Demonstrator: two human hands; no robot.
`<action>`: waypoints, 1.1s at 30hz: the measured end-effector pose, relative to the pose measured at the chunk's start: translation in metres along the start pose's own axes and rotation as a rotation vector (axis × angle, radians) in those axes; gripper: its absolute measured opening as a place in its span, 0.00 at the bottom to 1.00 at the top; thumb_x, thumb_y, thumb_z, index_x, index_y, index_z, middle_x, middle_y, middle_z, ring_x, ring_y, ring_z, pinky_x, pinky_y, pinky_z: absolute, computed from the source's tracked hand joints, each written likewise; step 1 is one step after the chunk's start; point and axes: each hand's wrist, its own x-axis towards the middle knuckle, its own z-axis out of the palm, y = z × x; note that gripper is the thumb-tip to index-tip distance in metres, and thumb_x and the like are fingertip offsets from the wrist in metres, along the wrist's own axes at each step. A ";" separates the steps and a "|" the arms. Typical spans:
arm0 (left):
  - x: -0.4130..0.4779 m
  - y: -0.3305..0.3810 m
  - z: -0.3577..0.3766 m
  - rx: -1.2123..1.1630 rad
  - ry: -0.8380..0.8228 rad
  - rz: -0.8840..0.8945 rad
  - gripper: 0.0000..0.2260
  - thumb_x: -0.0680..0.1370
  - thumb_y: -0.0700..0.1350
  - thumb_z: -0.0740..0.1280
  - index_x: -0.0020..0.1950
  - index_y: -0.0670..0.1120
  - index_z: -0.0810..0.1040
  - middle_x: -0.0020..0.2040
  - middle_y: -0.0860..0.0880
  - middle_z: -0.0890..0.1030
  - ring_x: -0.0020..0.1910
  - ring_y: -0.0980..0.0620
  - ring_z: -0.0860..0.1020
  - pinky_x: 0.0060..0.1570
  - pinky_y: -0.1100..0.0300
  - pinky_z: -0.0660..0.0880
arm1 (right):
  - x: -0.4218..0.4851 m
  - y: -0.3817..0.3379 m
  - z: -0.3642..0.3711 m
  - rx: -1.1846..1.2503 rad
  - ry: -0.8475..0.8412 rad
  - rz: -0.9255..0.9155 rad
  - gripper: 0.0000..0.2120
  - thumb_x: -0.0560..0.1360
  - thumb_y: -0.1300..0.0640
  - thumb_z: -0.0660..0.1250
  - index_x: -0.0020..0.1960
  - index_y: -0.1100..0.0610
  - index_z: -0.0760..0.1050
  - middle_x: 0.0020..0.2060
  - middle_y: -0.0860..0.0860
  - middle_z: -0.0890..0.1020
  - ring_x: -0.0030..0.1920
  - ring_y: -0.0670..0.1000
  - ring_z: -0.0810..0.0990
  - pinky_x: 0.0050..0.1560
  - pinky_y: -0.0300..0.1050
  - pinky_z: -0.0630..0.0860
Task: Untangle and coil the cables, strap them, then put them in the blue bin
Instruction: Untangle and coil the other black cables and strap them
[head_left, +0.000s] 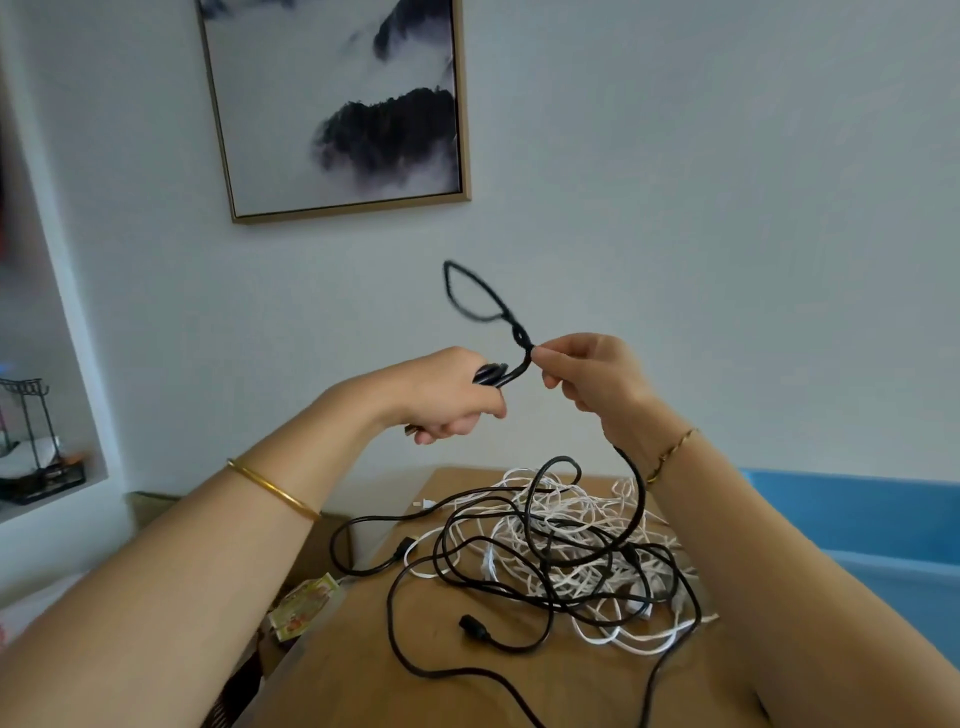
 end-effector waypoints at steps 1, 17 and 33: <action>-0.001 0.000 -0.004 -0.039 -0.025 -0.020 0.14 0.76 0.42 0.61 0.56 0.33 0.74 0.24 0.47 0.66 0.18 0.52 0.60 0.20 0.66 0.61 | 0.002 0.002 0.000 -0.040 0.026 -0.026 0.06 0.75 0.58 0.68 0.41 0.60 0.78 0.28 0.49 0.75 0.25 0.44 0.65 0.23 0.31 0.61; -0.029 -0.009 -0.047 -0.713 0.051 0.135 0.11 0.81 0.41 0.53 0.45 0.41 0.73 0.19 0.53 0.59 0.14 0.59 0.55 0.16 0.70 0.55 | 0.024 0.110 -0.021 -0.415 0.187 0.275 0.12 0.80 0.56 0.58 0.50 0.60 0.79 0.41 0.56 0.78 0.47 0.56 0.75 0.46 0.45 0.70; -0.020 -0.004 -0.032 -0.622 -0.182 0.052 0.11 0.81 0.44 0.56 0.49 0.40 0.75 0.20 0.54 0.60 0.15 0.60 0.55 0.16 0.69 0.54 | -0.002 0.008 0.004 0.238 -0.020 -0.251 0.09 0.79 0.64 0.59 0.47 0.55 0.77 0.29 0.50 0.68 0.25 0.45 0.66 0.31 0.40 0.76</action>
